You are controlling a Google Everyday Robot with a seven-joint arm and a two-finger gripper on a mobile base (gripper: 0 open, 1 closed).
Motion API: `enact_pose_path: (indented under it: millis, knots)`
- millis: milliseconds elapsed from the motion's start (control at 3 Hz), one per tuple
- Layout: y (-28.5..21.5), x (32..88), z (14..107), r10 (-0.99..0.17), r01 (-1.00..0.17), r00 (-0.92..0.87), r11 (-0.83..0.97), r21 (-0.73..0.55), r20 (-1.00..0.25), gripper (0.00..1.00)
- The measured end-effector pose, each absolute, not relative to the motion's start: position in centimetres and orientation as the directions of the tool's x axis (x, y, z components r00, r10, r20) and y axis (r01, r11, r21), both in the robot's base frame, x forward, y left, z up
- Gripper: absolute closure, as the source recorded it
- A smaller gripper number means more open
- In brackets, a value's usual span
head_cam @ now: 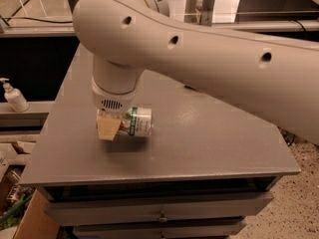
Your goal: Place 7up can upright
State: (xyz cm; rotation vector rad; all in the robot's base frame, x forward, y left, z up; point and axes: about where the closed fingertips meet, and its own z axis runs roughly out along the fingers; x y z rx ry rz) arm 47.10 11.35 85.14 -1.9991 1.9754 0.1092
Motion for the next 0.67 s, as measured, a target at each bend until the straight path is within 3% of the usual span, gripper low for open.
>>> enact_pose_path:
  millis: [667]
  knots:
    - [10.1, 50.2, 88.0, -0.801, -0.988, 0.028, 0.068, -0.138, -0.598, 1.0]
